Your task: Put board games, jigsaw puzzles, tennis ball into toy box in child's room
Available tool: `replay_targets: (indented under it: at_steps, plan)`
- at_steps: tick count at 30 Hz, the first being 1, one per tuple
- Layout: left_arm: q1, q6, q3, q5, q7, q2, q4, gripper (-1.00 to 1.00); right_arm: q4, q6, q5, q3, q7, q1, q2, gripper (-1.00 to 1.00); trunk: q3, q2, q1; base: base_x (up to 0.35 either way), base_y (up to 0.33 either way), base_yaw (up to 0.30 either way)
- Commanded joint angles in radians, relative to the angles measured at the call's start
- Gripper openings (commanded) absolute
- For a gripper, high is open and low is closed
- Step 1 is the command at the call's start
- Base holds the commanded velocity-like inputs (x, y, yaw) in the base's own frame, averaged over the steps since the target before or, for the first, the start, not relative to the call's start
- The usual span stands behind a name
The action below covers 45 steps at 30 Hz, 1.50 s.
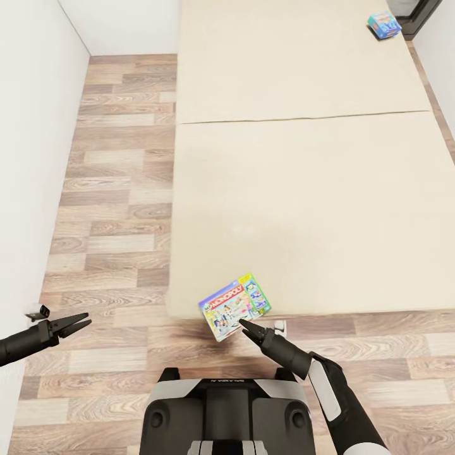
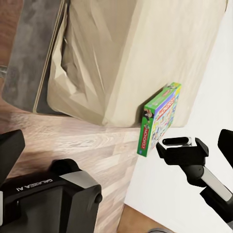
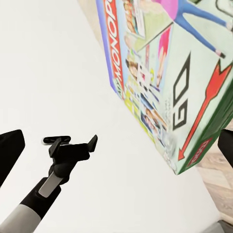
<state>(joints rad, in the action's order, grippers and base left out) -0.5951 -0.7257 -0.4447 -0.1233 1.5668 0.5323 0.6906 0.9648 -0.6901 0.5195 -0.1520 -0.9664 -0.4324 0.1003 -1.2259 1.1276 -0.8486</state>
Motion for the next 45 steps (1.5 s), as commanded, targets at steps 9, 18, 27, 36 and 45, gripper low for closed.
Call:
replay_targets:
  at_steps: [9, 18, 27, 36, 45]
  plan:
    - [-0.001, -0.010, 0.000, 0.001, 0.004, 0.000, 0.000, 1.00, 0.000, -0.006, 0.003, -0.002, -0.002, 0.000, 0.001, 1.00, 0.000, 0.000, 0.000, 0.000, 0.026, 0.000]
    - [0.000, -0.009, 0.000, 0.001, 0.004, -0.001, 0.000, 1.00, 0.000, -0.006, 0.003, -0.002, -0.002, 0.000, 0.001, 1.00, 0.000, 0.000, 0.000, 0.000, 0.003, 0.000]
    - [-0.001, -0.009, 0.000, 0.000, 0.004, -0.001, 0.000, 1.00, 0.000, -0.006, 0.002, -0.002, -0.002, 0.000, 0.001, 1.00, 0.000, 0.000, 0.000, 0.000, 0.000, 0.000]
    - [0.000, -0.009, 0.000, 0.000, 0.004, -0.001, 0.000, 1.00, 0.000, -0.006, 0.002, -0.002, -0.002, 0.000, 0.001, 1.00, -0.016, 0.035, -0.019, 0.000, 0.000, 0.000]
    - [0.000, -0.010, 0.000, 0.000, 0.004, -0.001, 0.000, 1.00, 0.000, -0.006, 0.002, -0.002, -0.002, 0.000, 0.001, 1.00, -0.025, 0.056, -0.031, 0.000, 0.000, 0.000]
